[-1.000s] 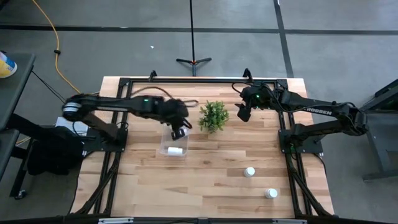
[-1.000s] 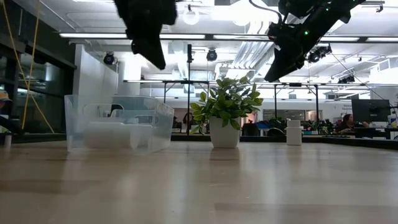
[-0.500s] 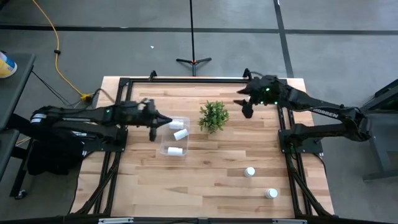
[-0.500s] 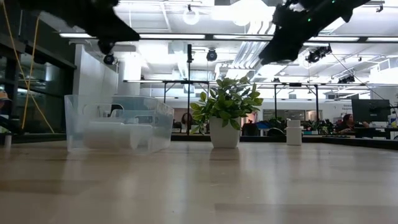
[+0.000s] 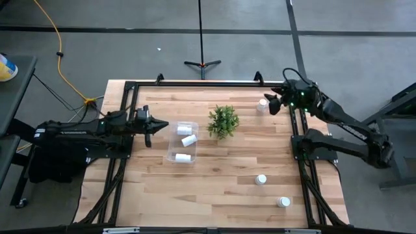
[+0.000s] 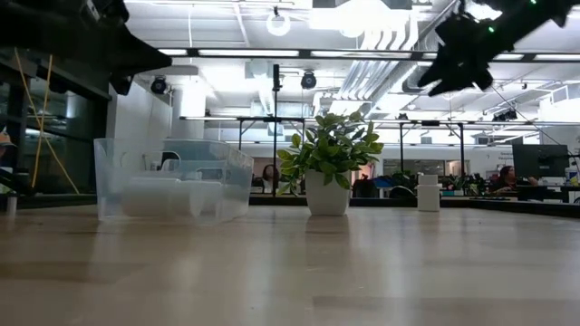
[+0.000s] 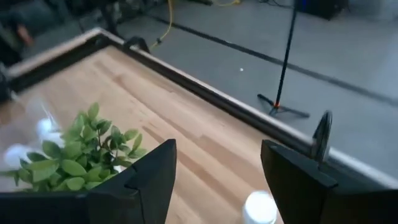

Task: Pick and place pill bottles into a basket
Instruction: Put the white pill bottle into the transparent bin

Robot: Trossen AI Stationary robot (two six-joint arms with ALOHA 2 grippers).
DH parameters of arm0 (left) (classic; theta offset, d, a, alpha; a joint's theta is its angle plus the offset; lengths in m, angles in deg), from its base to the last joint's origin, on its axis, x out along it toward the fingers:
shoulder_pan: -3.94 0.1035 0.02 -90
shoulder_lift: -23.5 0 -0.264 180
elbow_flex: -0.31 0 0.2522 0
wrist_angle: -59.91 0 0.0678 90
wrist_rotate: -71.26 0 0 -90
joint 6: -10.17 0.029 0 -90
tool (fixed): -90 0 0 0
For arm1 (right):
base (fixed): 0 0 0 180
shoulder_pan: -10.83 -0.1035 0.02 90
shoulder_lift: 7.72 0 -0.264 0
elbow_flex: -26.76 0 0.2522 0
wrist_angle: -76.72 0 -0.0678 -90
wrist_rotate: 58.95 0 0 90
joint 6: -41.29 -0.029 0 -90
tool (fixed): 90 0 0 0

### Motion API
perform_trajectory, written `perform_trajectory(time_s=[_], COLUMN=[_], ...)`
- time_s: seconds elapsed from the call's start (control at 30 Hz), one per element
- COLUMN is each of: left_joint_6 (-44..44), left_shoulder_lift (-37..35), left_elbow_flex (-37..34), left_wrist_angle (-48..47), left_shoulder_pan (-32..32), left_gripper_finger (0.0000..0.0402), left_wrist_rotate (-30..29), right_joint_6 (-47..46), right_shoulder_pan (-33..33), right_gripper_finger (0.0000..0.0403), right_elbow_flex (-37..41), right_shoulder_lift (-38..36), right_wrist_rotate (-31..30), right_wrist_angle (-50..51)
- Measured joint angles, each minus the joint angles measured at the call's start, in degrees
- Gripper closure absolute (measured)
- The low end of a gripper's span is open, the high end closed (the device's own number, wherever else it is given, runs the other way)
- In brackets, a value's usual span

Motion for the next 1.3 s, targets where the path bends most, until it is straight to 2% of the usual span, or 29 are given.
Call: perform_trajectory(time_s=[0.1, 0.2, 0.33, 0.43, 0.53, 0.67, 0.83, 0.93, 1.03, 1.13, 1.3], left_joint_6=[1.9, 2.5, 1.5, 1.2, 1.2, 1.1, 1.1, 1.1, 1.1, 1.0, 0.9], left_shoulder_lift=[-2.5, -4.5, -6.1, -6.2, -6.1, -6.1, -6.1, -6.1, -6.1, -6.1, -6.1], left_elbow_flex=[-0.2, -0.2, -0.2, -0.2, -0.2, -0.2, -0.2, -0.2, -0.2, -0.2, -0.2], left_wrist_angle=[-2.6, -5.1, -6.6, -6.8, -7.1, -7.6, -7.6, -7.7, -8.6, -9.3, -9.4], left_shoulder_pan=[0.0, 0.0, 0.0, 0.0, 0.0, 0.0, 0.0, 0.0, 0.0, 0.0, 0.0], left_gripper_finger=[0.0381, 0.0381, 0.0355, 0.0355, 0.0379, 0.0381, 0.0347, 0.0353, 0.038, 0.0381, 0.0347], left_wrist_rotate=[-0.6, -0.6, -1.6, -2.2, -2.3, -2.3, -3.4, -3.6, -3.5, -3.3, -3.6], right_joint_6=[-4.6, -5.1, -4.7, -5.9, -5.9, -3.2, 1.6, 4.1, 6.3, 8.1, 7.2], right_shoulder_pan=[0.7, 0.7, 0.7, 0.7, 0.7, 0.6, 0.6, 0.7, 0.7, 0.7, 0.7], right_gripper_finger=[0.0178, 0.0178, 0.0178, 0.0178, 0.0175, 0.0144, 0.0083, 0.006, 0.0053, 0.0054, 0.0052], right_elbow_flex=[5.3, 11.5, 18.7, 21.3, 22.7, 23.0, 23.0, 23.0, 23.0, 23.0, 23.0], right_shoulder_lift=[-3.9, -6.5, -7.3, -6.6, -5.7, -3.6, 1.3, 4.2, 7.0, 10.2, 15.2], right_wrist_rotate=[0.1, 0.1, 2.4, 1.1, -2.4, -2.7, -5.0, -7.9, -8.1, -7.6, -9.1], right_wrist_angle=[-2.6, -7.7, -13.7, -17.1, -16.7, -16.4, -16.0, -17.0, -18.9, -19.0, -20.8])
